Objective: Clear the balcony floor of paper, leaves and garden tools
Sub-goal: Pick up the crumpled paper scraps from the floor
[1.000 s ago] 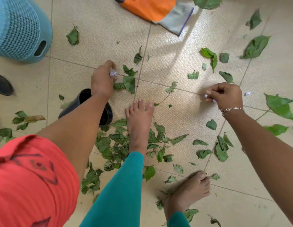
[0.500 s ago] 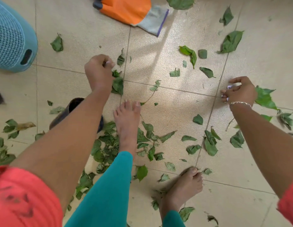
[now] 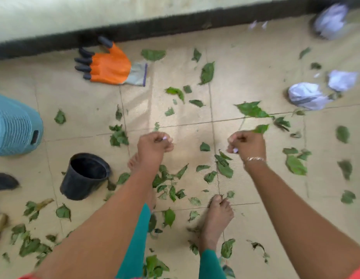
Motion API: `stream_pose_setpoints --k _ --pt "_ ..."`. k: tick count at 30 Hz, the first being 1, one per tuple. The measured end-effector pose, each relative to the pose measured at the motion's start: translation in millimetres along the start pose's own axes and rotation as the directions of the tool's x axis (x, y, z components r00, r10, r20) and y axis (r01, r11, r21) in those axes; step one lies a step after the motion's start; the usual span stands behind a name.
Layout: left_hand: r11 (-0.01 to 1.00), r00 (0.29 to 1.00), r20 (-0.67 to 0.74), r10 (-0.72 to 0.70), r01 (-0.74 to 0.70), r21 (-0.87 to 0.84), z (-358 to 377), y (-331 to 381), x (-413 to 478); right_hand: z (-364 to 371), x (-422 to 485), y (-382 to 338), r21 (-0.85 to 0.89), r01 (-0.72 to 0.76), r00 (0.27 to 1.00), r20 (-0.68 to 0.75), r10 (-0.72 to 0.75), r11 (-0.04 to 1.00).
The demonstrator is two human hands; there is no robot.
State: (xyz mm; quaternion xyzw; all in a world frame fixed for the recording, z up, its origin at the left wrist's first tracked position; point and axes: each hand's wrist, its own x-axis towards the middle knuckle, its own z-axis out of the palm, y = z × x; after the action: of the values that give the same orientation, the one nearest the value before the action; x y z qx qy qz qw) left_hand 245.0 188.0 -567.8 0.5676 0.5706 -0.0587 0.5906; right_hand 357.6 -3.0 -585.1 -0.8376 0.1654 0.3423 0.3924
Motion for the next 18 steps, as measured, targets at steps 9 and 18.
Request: stream_pose_setpoints --k 9,18 --pt "0.963 0.926 0.368 0.087 -0.173 0.207 65 86 -83 -90 -91 31 0.547 -0.057 0.975 -0.15 0.165 0.835" --pt "0.833 0.712 0.702 0.027 -0.404 0.377 164 128 -228 -190 -208 70 0.871 0.096 0.858 -0.317 0.403 0.482"
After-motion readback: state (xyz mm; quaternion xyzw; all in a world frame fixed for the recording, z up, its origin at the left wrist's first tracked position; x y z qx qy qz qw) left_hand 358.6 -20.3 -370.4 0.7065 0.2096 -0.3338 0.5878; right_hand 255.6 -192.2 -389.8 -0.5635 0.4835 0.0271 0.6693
